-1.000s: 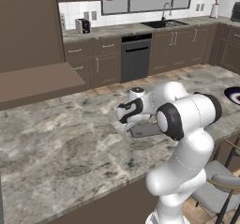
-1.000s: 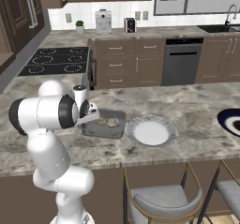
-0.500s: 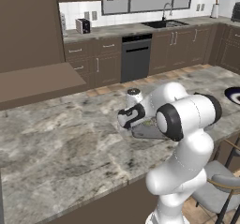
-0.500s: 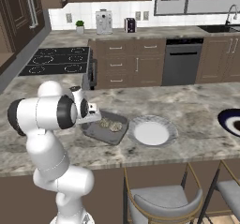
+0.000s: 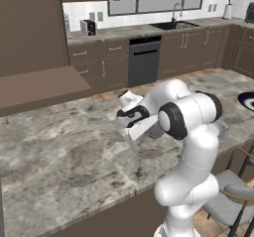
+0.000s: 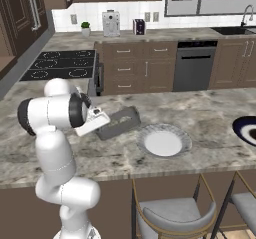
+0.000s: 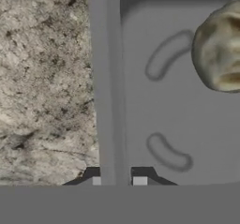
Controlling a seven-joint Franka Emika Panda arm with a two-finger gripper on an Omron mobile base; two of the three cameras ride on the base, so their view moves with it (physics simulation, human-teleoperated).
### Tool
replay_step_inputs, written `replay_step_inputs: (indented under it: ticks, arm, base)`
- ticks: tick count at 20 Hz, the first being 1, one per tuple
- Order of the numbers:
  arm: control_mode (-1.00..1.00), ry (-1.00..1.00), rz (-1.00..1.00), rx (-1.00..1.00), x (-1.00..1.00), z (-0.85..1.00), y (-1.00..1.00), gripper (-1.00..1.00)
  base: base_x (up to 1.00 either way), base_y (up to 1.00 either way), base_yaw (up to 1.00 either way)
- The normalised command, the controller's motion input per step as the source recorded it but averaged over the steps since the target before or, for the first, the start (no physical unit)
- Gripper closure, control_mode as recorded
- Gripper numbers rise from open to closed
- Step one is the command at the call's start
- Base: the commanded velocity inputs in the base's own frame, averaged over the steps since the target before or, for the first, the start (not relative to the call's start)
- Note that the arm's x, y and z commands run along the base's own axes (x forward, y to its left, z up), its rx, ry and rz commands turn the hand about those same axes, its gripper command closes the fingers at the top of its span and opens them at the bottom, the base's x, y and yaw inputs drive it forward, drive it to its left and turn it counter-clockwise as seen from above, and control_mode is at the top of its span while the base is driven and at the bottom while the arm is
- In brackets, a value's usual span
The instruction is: Place two dumplings into each of the tupperware containers and then place the containers in the fridge.
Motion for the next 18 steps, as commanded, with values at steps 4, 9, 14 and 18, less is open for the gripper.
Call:
replay_step_inputs:
  ticks: [4,9,14,18]
  arm:
    - [-1.0,0.17,0.01,-0.03,-0.83,0.17,-0.14,1.0]
    - [-1.0,-0.16,0.0,0.04,-1.0,0.13,-0.24,1.0]
    - [-1.0,-0.41,0.0,0.15,-1.0,0.42,-0.28,1.0]
    - [-1.0,-0.36,0.0,0.12,-1.0,0.72,-0.12,1.0]
  base:
    - [0.0,0.0,0.0]
    - [0.0,0.0,0.0]
    - [0.0,0.0,0.0]
    - [0.0,0.0,0.0]
